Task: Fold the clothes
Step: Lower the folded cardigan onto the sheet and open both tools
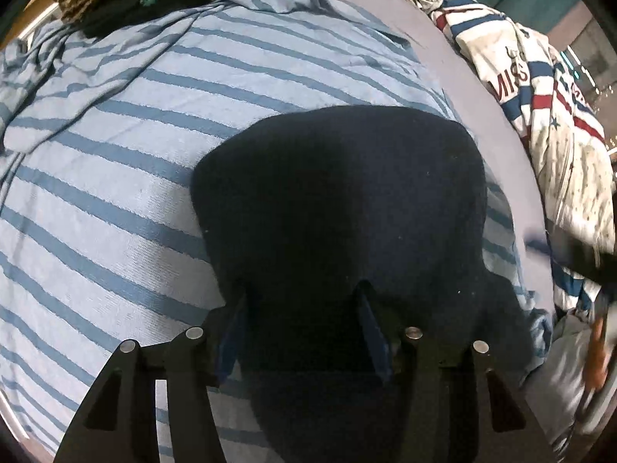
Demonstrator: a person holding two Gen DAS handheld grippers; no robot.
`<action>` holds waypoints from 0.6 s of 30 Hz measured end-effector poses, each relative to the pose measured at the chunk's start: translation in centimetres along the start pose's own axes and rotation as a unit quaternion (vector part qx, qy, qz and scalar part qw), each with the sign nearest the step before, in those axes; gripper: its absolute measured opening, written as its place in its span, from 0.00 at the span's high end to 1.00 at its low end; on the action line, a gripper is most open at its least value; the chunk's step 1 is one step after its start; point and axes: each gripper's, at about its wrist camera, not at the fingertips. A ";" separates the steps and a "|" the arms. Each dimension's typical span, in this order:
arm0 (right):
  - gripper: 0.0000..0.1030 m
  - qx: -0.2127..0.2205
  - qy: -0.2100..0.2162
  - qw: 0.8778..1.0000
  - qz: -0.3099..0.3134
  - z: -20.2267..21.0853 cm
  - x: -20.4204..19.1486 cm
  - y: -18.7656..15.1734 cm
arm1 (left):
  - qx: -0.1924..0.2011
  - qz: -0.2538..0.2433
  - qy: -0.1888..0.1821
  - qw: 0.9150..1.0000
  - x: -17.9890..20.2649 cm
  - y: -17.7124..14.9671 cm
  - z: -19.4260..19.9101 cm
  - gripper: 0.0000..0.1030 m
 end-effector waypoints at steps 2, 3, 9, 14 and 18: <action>0.24 -0.047 -0.004 0.998 -0.030 -0.6 1.8 -2.2 | 0.001 -0.006 0.007 1.000 0.4 -0.4 0.1 0.41; 0.24 -0.071 -0.008 0.996 -0.046 -1.4 2.5 -3.0 | 0.001 -0.014 0.014 1.000 0.7 -0.4 0.1 0.41; 0.89 -0.092 -0.003 0.993 -0.074 -2.4 2.6 -4.4 | 0.012 -0.025 -0.004 1.000 0.8 -1.4 1.5 0.41; 0.90 -0.086 -0.066 0.991 -0.083 -2.4 4.6 -4.7 | 0.056 -0.017 -0.061 0.996 0.0 -3.1 5.6 0.41; 0.90 -0.073 -0.073 0.992 -0.078 -3.4 4.4 -5.1 | 0.051 -0.041 -0.060 0.996 0.3 -5.4 7.7 0.41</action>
Point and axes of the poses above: each gripper's, at about its wrist camera, not at the fingertips, and z roughly against the way its jaws point, x to its right, y to its top, and after that the axes turned 9 degrees about -z, right-handed
